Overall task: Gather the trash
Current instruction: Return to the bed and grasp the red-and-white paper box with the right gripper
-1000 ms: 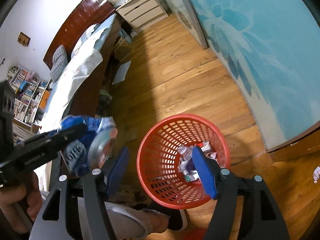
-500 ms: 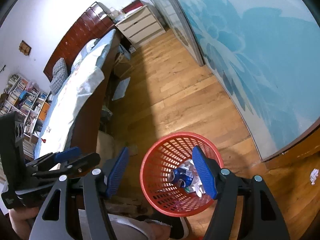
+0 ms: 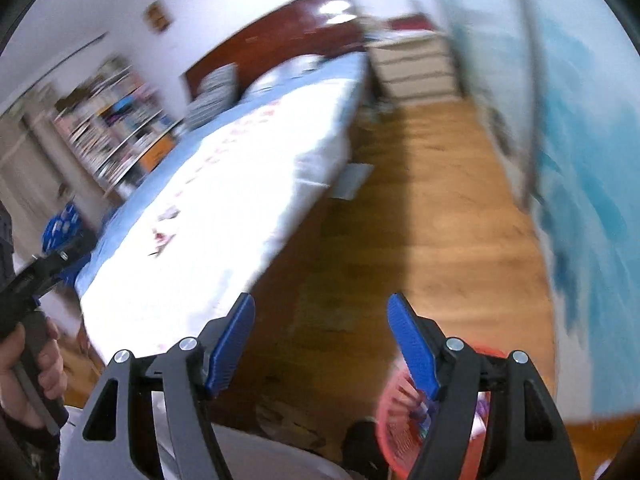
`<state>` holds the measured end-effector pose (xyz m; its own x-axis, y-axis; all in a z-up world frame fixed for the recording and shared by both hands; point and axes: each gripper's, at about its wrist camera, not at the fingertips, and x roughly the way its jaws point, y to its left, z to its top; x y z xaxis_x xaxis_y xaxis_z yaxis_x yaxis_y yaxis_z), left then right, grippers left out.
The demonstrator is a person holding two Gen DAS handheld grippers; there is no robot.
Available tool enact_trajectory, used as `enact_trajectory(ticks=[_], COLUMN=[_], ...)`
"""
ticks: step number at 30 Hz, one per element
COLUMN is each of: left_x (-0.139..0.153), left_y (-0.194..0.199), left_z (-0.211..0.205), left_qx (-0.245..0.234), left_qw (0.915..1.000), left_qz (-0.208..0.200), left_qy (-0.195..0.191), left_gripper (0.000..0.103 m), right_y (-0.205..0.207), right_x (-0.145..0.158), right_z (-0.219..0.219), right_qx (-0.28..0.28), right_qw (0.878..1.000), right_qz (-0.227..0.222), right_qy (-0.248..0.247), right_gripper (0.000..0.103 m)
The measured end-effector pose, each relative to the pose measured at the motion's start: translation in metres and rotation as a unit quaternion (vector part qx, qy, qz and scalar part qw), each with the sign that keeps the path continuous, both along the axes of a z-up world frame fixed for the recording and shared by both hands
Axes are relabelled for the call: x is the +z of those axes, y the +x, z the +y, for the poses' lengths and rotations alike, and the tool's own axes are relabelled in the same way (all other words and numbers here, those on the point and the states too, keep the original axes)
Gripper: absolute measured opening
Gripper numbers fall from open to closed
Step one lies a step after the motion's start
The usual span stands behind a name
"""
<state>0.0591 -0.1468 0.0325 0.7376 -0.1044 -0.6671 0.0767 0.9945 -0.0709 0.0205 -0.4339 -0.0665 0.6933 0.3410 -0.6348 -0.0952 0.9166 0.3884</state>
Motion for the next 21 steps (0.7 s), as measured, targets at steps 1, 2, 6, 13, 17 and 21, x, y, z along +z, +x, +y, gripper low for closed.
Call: enact_trajectory(ticks=[1, 2, 6, 13, 17, 21], left_x=[-0.005, -0.015, -0.051, -0.064, -0.073, -0.083], left_y=[0.002, 0.006, 0.019, 0.027, 0.031, 0.033], left_z=[0.020, 0.043, 0.105, 0.176, 0.203, 0.226], left_qx=[0.010, 0.019, 0.065, 0.124, 0.143, 0.151], left_qw=[0.9999, 0.9997, 0.9954, 0.9837, 0.9767, 0.9696], left_qz=[0.002, 0.012, 0.069, 0.115, 0.137, 0.154], left_qy=[0.007, 0.014, -0.005, -0.061, -0.083, -0.115], left_gripper=[0.090, 0.090, 0.090, 0.090, 0.090, 0.090], right_y=[0.014, 0.021, 0.056, 0.134, 0.182, 0.232], right_x=[0.013, 0.021, 0.060, 0.071, 0.046, 0.005], right_z=[0.026, 0.042, 0.133, 0.295, 0.379, 0.433], right_qx=[0.017, 0.026, 0.084, 0.172, 0.203, 0.208], right_qw=[1.000, 0.999, 0.994, 0.982, 0.976, 0.972], right_qz=[-0.010, -0.019, -0.056, -0.050, -0.021, 0.016], right_qy=[-0.012, -0.018, -0.045, -0.062, -0.081, -0.108], right_gripper=[0.070, 0.070, 0.070, 0.077, 0.066, 0.058])
